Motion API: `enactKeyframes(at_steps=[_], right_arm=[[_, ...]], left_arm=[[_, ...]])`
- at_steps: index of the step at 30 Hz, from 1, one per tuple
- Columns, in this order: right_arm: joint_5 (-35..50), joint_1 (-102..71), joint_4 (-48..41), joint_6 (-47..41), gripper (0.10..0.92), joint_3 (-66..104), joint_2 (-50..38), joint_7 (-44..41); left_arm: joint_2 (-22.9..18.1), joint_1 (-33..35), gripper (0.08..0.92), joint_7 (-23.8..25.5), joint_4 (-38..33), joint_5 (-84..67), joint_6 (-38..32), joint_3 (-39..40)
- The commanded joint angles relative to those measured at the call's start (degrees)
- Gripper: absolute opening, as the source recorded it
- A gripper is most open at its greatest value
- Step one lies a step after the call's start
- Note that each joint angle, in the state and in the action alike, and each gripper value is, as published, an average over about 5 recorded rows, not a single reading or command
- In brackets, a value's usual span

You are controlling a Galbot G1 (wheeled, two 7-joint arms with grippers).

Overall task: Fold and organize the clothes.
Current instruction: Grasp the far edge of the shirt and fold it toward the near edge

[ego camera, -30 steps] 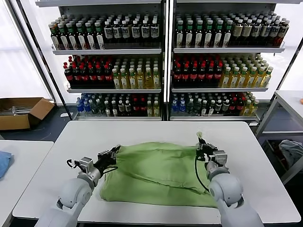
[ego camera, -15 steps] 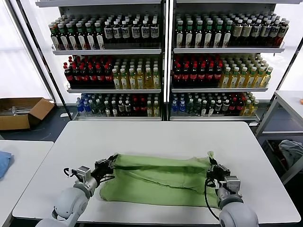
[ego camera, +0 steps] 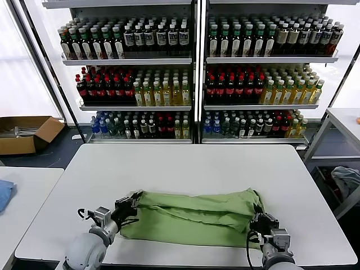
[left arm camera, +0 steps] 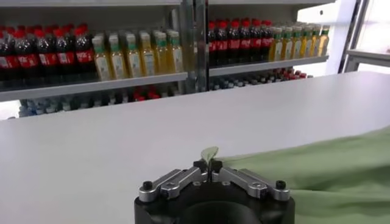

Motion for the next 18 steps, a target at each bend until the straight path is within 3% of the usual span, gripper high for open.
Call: enactKeyframes(at_steps=[1, 9, 18], right_arm=[[-1.06, -2.58, 0.08, 0.43, 0.106, -0.19, 0.08, 0.16], [-5.63, -2.36, -3.42, 1.24, 0.130, -2.56, 0.92, 0.40], [-4.79, -0.82, -2.09, 2.21, 0.374, -0.12, 0.26, 1.14]], left_arm=[[-1.25, 2.17, 0.091, 0.07, -0.97, 1.98, 0.21, -0.61], [-1.57, 3.87, 0.106, 0.02, -4.07, 4.22, 1.02, -1.34], [-3.23, 5.80, 0.346, -1.54, -8.45, 8.80, 2.96, -3.58]])
